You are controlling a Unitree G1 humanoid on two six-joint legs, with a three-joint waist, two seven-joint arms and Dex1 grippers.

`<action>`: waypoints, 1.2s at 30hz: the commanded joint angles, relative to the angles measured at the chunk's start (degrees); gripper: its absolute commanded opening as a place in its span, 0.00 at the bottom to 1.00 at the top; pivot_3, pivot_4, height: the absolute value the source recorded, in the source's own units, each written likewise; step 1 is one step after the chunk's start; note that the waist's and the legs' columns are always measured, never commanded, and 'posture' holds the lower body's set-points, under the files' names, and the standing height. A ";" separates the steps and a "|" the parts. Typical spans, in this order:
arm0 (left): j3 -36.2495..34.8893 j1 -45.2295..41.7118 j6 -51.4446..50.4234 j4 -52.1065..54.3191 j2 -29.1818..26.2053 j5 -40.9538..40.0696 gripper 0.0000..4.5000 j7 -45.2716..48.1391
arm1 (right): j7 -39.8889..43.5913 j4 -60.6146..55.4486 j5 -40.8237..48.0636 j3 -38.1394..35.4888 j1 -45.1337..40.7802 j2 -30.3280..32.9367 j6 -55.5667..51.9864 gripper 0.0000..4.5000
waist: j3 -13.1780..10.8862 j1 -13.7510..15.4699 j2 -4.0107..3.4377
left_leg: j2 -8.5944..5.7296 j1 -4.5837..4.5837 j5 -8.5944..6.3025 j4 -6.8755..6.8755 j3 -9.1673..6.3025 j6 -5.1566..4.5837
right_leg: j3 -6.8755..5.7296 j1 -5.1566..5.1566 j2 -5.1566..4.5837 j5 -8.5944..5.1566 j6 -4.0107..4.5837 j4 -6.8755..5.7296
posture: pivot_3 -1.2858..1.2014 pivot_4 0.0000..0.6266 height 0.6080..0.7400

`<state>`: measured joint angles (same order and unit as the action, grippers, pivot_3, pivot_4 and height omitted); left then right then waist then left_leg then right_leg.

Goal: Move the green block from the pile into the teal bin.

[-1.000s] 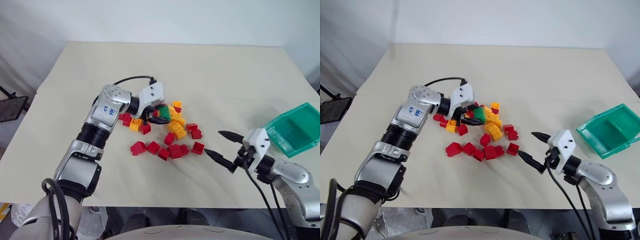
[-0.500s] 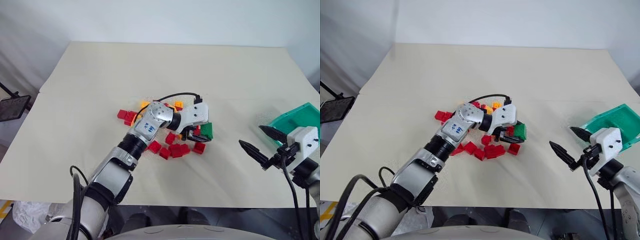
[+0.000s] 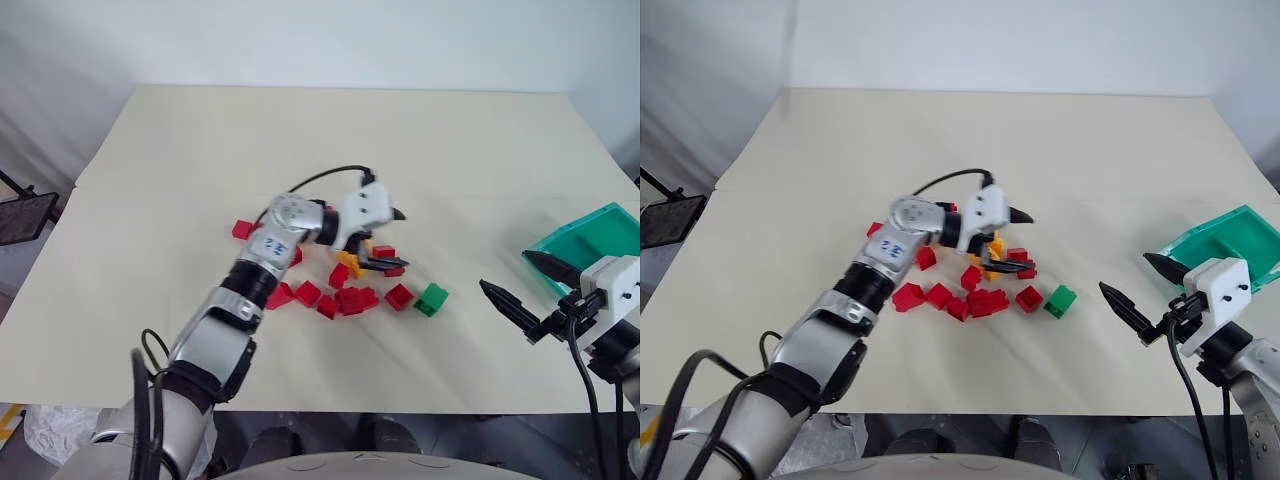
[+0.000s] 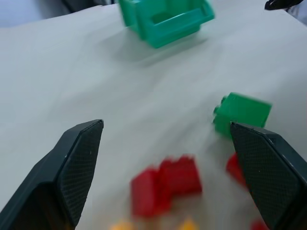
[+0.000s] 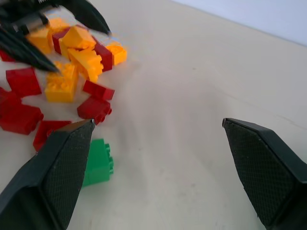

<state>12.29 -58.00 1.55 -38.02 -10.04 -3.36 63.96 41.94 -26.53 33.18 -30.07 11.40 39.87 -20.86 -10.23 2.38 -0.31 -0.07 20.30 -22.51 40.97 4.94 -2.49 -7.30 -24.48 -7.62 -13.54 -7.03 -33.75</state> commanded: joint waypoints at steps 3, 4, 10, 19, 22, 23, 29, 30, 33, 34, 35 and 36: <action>-5.76 9.01 -4.69 11.52 -6.31 -10.99 0.99 10.31 | 5.41 2.69 1.12 -5.42 2.39 5.06 -0.88 1.00 | 0.00 -0.08 -0.01 | 0.05 0.03 0.00 0.08 0.00 -0.01 | -0.01 0.01 -0.01 0.00 -0.01 -0.02 | 0.52 0.24 1.00; -8.16 11.82 -4.99 13.79 -8.71 -14.05 0.99 12.84 | 7.77 3.07 1.41 -8.23 4.73 6.47 -1.59 1.00 | 0.00 -0.01 -0.01 | 0.05 0.04 0.00 0.09 -0.01 -0.01 | -0.01 0.01 -0.03 0.01 -0.01 -0.01 | 0.52 0.24 1.00; -12.46 20.12 -7.26 20.99 -18.32 -18.61 0.99 17.15 | 15.01 2.18 2.94 -19.33 13.42 11.77 -6.61 1.00 | 0.00 0.02 0.00 | 0.17 -0.01 -0.02 0.09 -0.05 -0.01 | 0.04 0.06 -0.03 0.01 -0.02 -0.01 | 0.52 0.24 1.00; -15.23 24.78 -6.56 24.86 -21.46 -21.43 0.99 17.10 | 12.41 -3.78 8.69 -13.57 8.12 20.13 -22.11 1.00 | 0.00 -0.07 0.01 | 0.17 -0.11 -0.08 0.19 -0.05 -0.10 | 0.27 0.13 -0.11 0.05 -0.08 -0.05 | 0.52 0.24 1.00; -16.02 26.20 -6.51 25.99 -21.93 -22.55 0.99 17.25 | 8.23 -5.01 13.26 -7.00 0.08 20.62 -27.24 1.00 | -0.01 -1.12 0.02 | 0.22 -0.11 -0.08 0.19 -0.02 -0.08 | 0.28 0.08 -0.12 0.05 -0.06 -0.08 | 0.52 0.24 1.00; -16.34 26.93 -6.73 26.54 -22.35 -22.92 0.99 17.43 | 7.27 -5.35 13.48 -3.94 -3.11 20.30 -27.21 1.00 | -0.01 -1.16 0.02 | 0.25 -0.12 -0.08 0.19 -0.04 -0.05 | 0.25 0.07 -0.09 0.05 -0.05 -0.10 | 0.52 0.24 1.00; -17.42 31.75 -7.49 30.58 -24.32 -23.86 0.99 15.78 | 0.37 -0.03 10.21 18.88 -24.03 17.06 -35.04 1.00 | -0.01 -1.52 0.02 | 0.26 -0.09 -0.10 0.20 0.03 0.01 | 0.25 0.00 -0.09 0.04 -0.03 -0.11 | 0.52 0.24 1.00; -17.67 32.36 -7.44 31.40 -24.25 -24.00 0.99 15.13 | -0.29 1.50 7.37 22.01 -25.47 16.40 -33.87 1.00 | -0.01 -1.14 0.01 | 0.23 -0.06 -0.10 0.20 0.01 0.00 | 0.22 -0.02 -0.11 0.04 -0.03 -0.10 | 0.52 0.24 1.00; -18.32 34.09 -7.90 33.80 -24.32 -24.63 0.99 13.56 | -1.28 5.11 1.90 28.40 -28.56 14.97 -32.02 1.00 | -0.01 -0.82 0.01 | 0.13 0.06 -0.11 0.21 -0.07 -0.01 | 0.11 -0.04 -0.19 0.04 -0.04 -0.05 | 0.52 0.24 1.00; -18.56 34.69 -8.09 34.48 -24.47 -24.82 0.99 13.11 | -1.28 5.74 1.00 29.76 -29.43 14.64 -32.07 1.00 | -0.01 -0.88 0.01 | 0.10 0.07 -0.11 0.20 -0.07 -0.02 | 0.11 -0.05 -0.22 0.05 -0.05 -0.03 | 0.52 0.24 1.00; -18.79 35.29 -8.21 35.07 -24.72 -24.96 0.99 12.67 | -1.11 6.15 0.23 30.79 -30.09 14.38 -31.99 1.00 | -0.01 -0.92 0.01 | 0.08 0.07 -0.12 0.19 -0.06 -0.03 | 0.11 -0.05 -0.22 0.05 -0.06 -0.02 | 0.52 0.24 1.00; -19.03 35.78 -8.32 35.54 -24.92 -25.07 0.99 12.22 | -1.08 6.59 -0.77 31.87 -30.69 14.36 -32.06 1.00 | -0.01 -1.00 0.01 | 0.08 0.10 -0.12 0.19 -0.05 -0.04 | 0.08 -0.05 -0.21 0.06 -0.07 -0.01 | 0.52 0.24 1.00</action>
<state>-5.28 -22.95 -6.70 -4.96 -34.04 -26.89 76.99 40.91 -19.82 34.14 1.50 -18.12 54.12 -53.79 -10.24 1.38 -0.30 0.03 20.40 -22.64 41.16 4.90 -2.52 -7.24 -24.53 -7.82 -13.48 -7.10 -33.74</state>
